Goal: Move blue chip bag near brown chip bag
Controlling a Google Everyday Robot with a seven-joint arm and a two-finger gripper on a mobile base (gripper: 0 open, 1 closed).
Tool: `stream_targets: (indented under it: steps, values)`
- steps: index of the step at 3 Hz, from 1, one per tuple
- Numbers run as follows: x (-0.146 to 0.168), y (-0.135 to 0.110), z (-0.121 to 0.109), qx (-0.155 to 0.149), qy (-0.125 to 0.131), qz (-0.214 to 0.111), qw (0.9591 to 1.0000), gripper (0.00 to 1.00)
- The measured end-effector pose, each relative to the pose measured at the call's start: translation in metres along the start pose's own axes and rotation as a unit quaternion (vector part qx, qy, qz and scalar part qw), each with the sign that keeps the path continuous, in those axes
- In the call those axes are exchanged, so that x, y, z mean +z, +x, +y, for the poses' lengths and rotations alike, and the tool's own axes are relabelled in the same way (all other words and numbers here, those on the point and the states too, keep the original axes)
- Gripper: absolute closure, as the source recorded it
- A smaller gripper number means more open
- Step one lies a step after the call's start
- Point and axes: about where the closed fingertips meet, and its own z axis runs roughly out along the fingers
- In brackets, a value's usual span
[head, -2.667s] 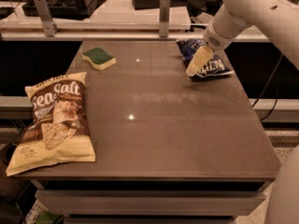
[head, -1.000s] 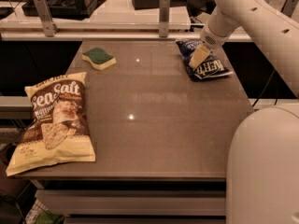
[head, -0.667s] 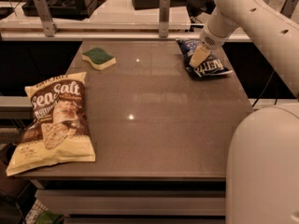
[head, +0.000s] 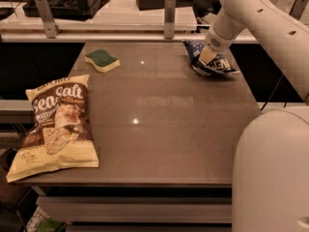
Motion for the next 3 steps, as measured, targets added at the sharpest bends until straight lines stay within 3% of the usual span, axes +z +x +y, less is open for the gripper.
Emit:
stream_targets:
  steps: [1,2,3]
  values:
    - [0.0,0.0,0.0,0.0,0.0,0.0,1.0,1.0]
    - [-0.023,0.006,0.002,-0.01,-0.014,-0.029,0.9994,1.0]
    - [-0.053,0.023,0.004,-0.018,-0.051,-0.084,0.995,1.0]
